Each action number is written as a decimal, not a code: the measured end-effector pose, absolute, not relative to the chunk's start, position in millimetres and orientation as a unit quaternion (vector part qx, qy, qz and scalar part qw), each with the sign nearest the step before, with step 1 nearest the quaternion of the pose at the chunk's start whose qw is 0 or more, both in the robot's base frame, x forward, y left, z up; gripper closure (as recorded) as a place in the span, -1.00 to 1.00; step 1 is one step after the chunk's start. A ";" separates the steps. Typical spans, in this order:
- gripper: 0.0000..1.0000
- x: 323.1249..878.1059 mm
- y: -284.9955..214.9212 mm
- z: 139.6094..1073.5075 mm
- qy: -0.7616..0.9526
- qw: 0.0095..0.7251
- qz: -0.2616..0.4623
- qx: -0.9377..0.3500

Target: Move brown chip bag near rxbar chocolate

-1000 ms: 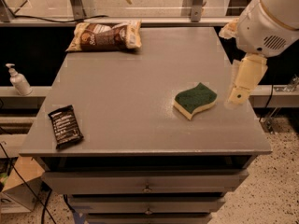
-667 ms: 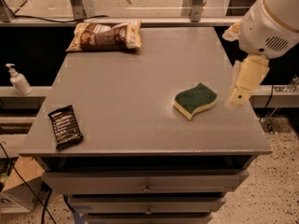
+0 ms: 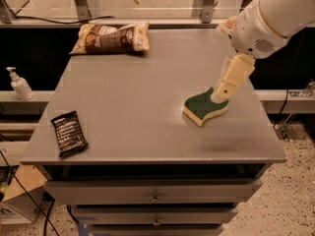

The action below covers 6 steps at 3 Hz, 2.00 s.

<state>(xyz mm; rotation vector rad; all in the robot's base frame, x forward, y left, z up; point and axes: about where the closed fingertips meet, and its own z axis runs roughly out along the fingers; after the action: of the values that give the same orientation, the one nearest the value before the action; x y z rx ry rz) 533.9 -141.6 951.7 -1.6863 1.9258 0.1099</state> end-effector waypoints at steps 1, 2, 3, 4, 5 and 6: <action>-1.00 575.0 -113.8 942.1 0.703 0.336 0.057 -0.625; -1.00 615.3 -90.5 926.6 0.692 0.376 0.088 -0.610; -1.00 657.8 -60.8 913.0 0.684 0.393 0.126 -0.601; -1.00 663.9 -57.7 914.6 0.681 0.398 0.128 -0.601; -1.00 667.8 -55.0 907.4 0.697 0.403 0.118 -0.582; -1.00 691.5 -42.4 908.2 0.700 0.432 0.109 -0.558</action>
Offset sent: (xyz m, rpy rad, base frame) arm 0.1356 0.0754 -0.0470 0.3398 -0.1101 0.0259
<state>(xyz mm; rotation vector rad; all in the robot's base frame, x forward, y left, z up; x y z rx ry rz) 691.5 -42.4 908.2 -1.3908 1.7458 0.2714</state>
